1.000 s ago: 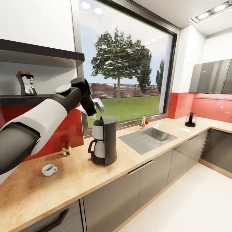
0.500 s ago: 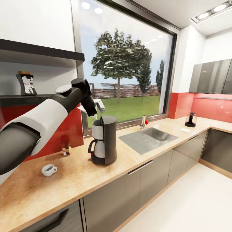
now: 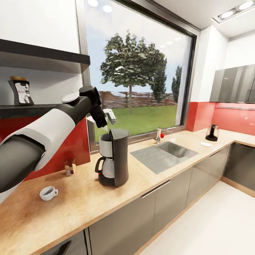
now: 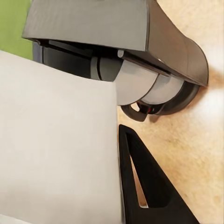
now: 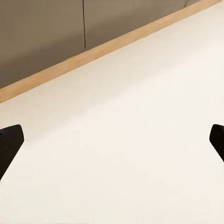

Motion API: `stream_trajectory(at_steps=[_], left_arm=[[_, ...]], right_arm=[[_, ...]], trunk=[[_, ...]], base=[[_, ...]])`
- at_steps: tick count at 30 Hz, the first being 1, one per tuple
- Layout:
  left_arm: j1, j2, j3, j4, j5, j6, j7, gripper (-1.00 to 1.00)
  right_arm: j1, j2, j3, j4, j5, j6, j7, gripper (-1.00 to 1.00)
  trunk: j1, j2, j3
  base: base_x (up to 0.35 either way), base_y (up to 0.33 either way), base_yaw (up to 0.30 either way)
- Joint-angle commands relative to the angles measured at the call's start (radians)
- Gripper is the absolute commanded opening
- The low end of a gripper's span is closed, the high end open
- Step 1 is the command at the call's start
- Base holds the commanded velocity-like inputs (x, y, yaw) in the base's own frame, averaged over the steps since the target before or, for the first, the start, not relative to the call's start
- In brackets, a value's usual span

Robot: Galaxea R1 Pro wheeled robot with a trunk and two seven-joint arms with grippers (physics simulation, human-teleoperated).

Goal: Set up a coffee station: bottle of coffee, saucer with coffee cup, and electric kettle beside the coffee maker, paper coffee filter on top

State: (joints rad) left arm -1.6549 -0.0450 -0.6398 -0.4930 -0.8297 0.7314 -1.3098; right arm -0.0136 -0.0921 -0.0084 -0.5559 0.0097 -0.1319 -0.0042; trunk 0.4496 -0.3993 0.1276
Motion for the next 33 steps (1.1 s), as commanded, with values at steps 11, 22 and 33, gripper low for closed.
stream_trajectory(at_steps=[11,22,33], left_arm=[[0.026,0.0,-0.001,-0.001,-0.015,0.005,-0.007,-1.0],[0.029,0.0,-0.004,0.0,-0.022,0.011,-0.005,-1.0],[0.029,0.001,-0.006,0.001,-0.022,0.02,-0.005,-1.0]], right_arm=[[0.0,0.0,-0.001,0.001,0.001,-0.003,0.0,1.0],[0.0,0.0,-0.001,0.001,0.001,-0.003,0.0,1.0],[0.0,0.0,-0.001,0.001,0.001,-0.003,0.0,1.0]], trunk=[[0.0,-0.001,-0.001],[0.0,-0.001,-0.001],[0.0,-0.001,-0.001]], base=[[0.006,0.0,0.0],[0.0,0.0,0.0],[0.003,0.0,0.0]])
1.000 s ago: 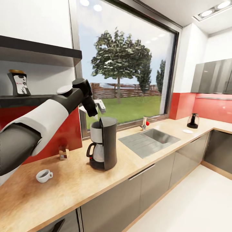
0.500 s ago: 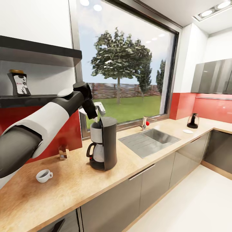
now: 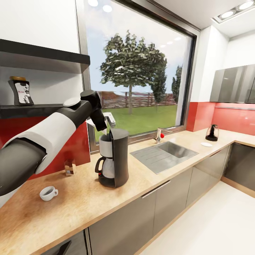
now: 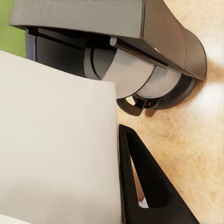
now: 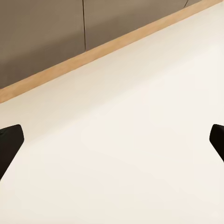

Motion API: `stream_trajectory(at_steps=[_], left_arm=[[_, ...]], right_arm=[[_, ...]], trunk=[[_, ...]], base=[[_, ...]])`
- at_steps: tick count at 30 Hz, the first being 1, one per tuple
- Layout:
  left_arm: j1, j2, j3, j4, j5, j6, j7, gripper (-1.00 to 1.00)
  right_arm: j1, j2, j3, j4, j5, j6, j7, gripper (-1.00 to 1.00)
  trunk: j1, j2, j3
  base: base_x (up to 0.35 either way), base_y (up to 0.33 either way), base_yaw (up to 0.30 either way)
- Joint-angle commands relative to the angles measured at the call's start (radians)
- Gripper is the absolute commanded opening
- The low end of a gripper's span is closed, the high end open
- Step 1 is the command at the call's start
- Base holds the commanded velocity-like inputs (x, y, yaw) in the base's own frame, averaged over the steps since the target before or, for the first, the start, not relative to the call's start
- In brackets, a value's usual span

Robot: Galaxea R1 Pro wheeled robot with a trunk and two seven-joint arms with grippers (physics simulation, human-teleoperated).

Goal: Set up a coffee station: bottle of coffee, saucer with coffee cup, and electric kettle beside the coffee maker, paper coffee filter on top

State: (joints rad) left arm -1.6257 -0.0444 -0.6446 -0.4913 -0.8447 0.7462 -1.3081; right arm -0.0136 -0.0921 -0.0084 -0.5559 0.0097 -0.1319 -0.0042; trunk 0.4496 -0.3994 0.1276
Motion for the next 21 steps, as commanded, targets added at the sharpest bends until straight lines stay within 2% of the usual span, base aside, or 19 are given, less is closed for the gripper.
stream_trajectory(at_steps=[1,7,17,21], left_arm=[[0.0,0.0,-0.001,-0.001,-0.007,0.005,-0.007,-1.0],[0.0,0.0,0.002,0.001,-0.006,0.006,-0.006,-1.0],[0.02,-0.001,0.001,0.004,-0.006,0.003,-0.005,-1.0],[0.027,-0.001,0.0,0.002,-0.005,0.003,-0.005,-1.0]], right_arm=[[0.0,0.0,-0.001,0.001,0.001,-0.003,0.0,1.0],[0.0,0.0,-0.001,0.001,0.001,-0.003,0.0,1.0],[0.0,0.0,-0.001,0.001,0.001,-0.003,0.0,1.0],[0.0,0.0,-0.001,0.001,0.001,-0.004,0.0,1.0]], trunk=[[0.0,-0.001,-0.001],[0.0,-0.001,-0.001],[0.0,-0.001,-0.001],[0.0,-0.001,-0.001]], base=[[0.079,0.016,0.0],[0.154,0.069,0.0],[0.025,0.009,0.0],[0.145,0.0,0.0]])
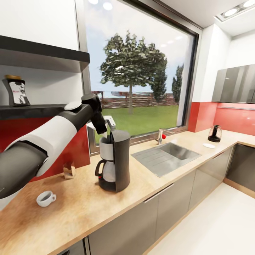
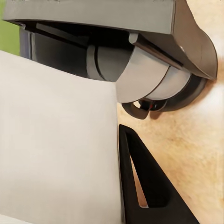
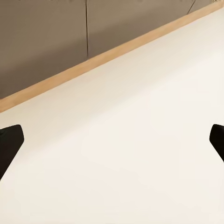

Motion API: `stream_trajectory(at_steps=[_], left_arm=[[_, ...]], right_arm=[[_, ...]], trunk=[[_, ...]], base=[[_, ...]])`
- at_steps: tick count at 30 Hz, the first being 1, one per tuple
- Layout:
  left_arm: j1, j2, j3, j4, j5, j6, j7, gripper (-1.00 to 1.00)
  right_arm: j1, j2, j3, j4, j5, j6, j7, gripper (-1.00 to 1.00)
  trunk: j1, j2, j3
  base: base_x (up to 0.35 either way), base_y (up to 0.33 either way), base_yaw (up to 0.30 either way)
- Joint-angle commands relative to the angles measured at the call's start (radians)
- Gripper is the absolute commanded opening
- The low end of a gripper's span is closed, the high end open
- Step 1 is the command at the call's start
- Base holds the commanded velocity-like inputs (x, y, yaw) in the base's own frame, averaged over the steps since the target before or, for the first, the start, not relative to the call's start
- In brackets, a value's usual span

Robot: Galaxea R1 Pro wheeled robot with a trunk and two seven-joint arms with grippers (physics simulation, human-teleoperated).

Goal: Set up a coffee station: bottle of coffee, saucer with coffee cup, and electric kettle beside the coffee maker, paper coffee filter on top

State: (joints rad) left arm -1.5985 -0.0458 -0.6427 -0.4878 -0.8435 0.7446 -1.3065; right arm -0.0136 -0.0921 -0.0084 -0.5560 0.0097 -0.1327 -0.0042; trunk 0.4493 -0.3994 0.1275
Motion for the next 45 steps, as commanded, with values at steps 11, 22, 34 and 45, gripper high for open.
stream_trajectory(at_steps=[11,22,34,45], left_arm=[[0.014,0.0,-0.002,-0.004,-0.008,0.004,-0.007,-1.0],[0.019,-0.013,-0.007,0.001,0.003,0.037,0.011,-1.0],[0.072,0.004,-0.006,-0.011,0.006,0.138,0.012,-1.0],[0.057,0.016,-0.003,0.181,0.006,0.262,0.012,-1.0]], right_arm=[[0.0,-0.007,-0.001,0.001,0.001,-0.002,0.0,1.0],[0.0,-0.016,0.0,0.009,0.001,-0.007,-0.004,1.0],[0.0,-0.018,-0.006,0.002,-0.002,-0.007,-0.006,1.0],[0.0,-0.018,-0.007,-0.001,-0.002,-0.007,-0.007,1.0]], trunk=[[0.001,-0.001,0.0],[0.001,-0.001,0.0],[0.001,-0.001,0.0],[0.001,-0.001,0.0]], base=[[0.144,0.0,0.0],[0.0,0.0,0.0],[0.0,0.0,0.0],[0.0,0.0,0.166]])
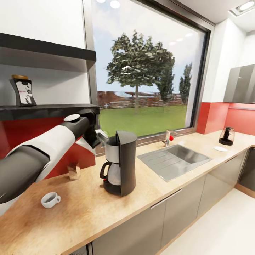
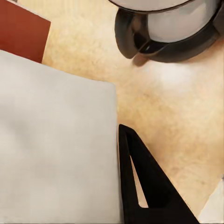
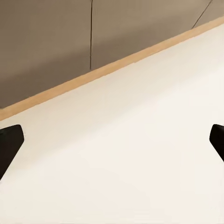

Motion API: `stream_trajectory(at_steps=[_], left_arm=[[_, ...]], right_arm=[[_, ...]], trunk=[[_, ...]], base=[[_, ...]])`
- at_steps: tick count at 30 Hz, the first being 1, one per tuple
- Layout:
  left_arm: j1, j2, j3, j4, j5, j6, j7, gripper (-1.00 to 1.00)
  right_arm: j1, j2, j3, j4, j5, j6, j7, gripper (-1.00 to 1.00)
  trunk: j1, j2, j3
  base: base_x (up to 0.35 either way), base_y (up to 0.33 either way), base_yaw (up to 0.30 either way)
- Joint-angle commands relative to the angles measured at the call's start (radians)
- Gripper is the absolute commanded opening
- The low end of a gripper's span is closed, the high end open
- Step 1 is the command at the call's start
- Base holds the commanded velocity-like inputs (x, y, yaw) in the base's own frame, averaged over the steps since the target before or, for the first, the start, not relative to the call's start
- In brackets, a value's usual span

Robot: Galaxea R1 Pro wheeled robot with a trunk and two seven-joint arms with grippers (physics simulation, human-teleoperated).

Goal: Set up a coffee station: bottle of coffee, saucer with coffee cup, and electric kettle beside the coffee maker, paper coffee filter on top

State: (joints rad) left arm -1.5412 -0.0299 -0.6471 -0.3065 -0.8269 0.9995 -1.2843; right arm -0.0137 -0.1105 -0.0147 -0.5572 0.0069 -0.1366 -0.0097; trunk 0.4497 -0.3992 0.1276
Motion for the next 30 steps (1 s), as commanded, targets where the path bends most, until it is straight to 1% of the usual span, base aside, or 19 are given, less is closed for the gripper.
stream_trajectory(at_steps=[1,7,9,12,17,23,24,30], left_arm=[[-0.002,0.0,0.002,0.012,-0.011,0.007,-0.01,-1.0],[-0.013,0.0,0.001,0.052,-0.011,0.013,-0.01,-1.0],[-0.033,-0.003,0.001,0.083,-0.011,0.014,-0.01,-1.0],[-0.047,-0.008,-0.001,0.101,-0.011,0.014,-0.01,-1.0],[-0.046,-0.013,-0.009,0.104,-0.011,0.014,-0.01,-1.0],[-0.046,-0.015,-0.013,0.101,-0.012,0.014,-0.01,-1.0],[-0.041,-0.009,-0.014,0.095,-0.016,0.011,-0.009,-1.0],[-0.056,-0.02,-0.011,0.089,-0.016,0.011,-0.01,-1.0]], right_arm=[[0.0,0.0,-0.001,0.0,0.001,-0.003,-0.001,1.0],[0.0,0.0,-0.001,0.0,0.001,-0.003,-0.001,1.0],[0.0,0.0,-0.001,0.0,0.002,-0.003,-0.001,1.0],[0.0,0.0,-0.001,0.0,0.002,-0.003,-0.001,1.0],[0.0,0.0,-0.001,0.0,0.002,-0.003,0.0,1.0],[0.0,-0.002,0.001,0.0,0.002,-0.004,0.001,1.0],[0.0,-0.003,-0.001,0.003,0.003,-0.003,0.0,1.0],[0.0,0.003,0.001,0.005,0.004,-0.006,-0.003,1.0]], trunk=[[0.0,-0.001,-0.001],[0.0,-0.001,-0.001],[0.0,-0.001,-0.001],[0.0,-0.001,-0.001],[0.0,-0.001,-0.001],[0.0,-0.001,-0.001],[0.0,-0.001,-0.001],[0.0,-0.001,-0.001]], base=[[0.0,0.0,0.275],[0.0,0.0,0.276],[0.0,0.0,0.277],[0.0,0.0,0.195],[0.039,0.0,0.03],[0.269,-0.063,0.003],[0.0,0.0,0.0],[0.0,0.0,0.0]])
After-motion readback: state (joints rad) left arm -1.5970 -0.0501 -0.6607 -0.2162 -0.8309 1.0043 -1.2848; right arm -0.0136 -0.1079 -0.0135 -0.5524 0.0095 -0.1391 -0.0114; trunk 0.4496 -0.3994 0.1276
